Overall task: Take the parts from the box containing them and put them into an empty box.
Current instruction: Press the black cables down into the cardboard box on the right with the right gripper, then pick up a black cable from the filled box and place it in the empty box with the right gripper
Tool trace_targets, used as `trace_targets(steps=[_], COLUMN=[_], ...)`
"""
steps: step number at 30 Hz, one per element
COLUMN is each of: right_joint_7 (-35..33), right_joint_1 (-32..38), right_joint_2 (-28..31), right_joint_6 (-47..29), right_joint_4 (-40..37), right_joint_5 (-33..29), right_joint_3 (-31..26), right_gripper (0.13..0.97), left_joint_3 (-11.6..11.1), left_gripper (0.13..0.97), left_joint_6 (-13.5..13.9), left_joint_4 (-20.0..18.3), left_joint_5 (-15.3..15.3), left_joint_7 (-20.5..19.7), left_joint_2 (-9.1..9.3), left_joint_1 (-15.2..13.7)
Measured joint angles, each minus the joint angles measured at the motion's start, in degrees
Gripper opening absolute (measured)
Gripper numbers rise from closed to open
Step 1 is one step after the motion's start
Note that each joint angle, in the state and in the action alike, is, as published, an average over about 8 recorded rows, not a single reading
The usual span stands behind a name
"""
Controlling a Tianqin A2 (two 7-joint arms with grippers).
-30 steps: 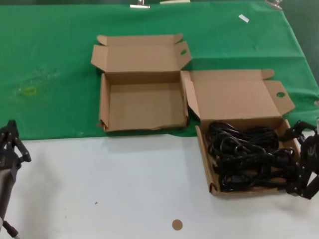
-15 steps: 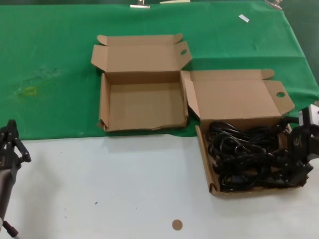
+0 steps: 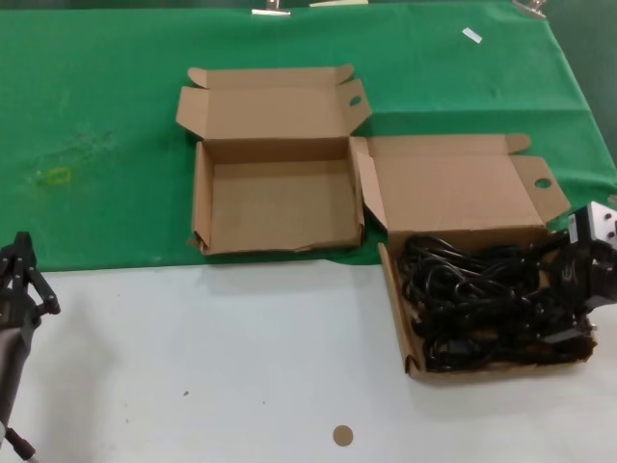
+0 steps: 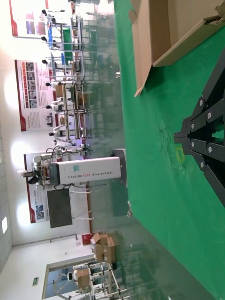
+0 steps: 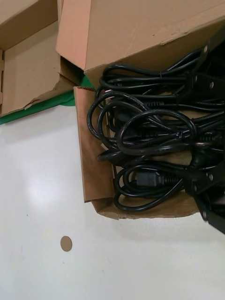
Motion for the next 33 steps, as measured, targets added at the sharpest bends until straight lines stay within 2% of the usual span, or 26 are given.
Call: trace_targets(steps=[13,17,25,33], right_joint_7=[0.4,0.7,2.2,4.0], right_joint_1=[-0.3,-0.6,-1.0,0.9], right_joint_2=[-0.5,-0.3,0.8,1.6], right_joint_6=[-1.0,-1.2,-2.1,-3.9], right_joint_4=[1.2,2.1,4.8,7.4], right_joint_5=[-1.6,-1.9,-2.0,-1.9], right_joint_3=[0.7,1.0,1.8,2.7], right_gripper=[0.329,0.329,0.223,0.220], left_joint_3=[0.0,0.0,0.0,0.0], left_gripper=[0.144,0.144,0.144,0.144], left_joint_6=[0.0,0.0,0.0,0.0], left_joint_4=[0.0,0.0,0.0,0.0], left_joint_5=[0.0,0.0,0.0,0.0], left_joint_7=[0.0,0.0,0.0,0.0], left_joint_2=[0.00,0.00,0.00,0.00], left_joint_1=[0.0,0.0,0.0,0.0])
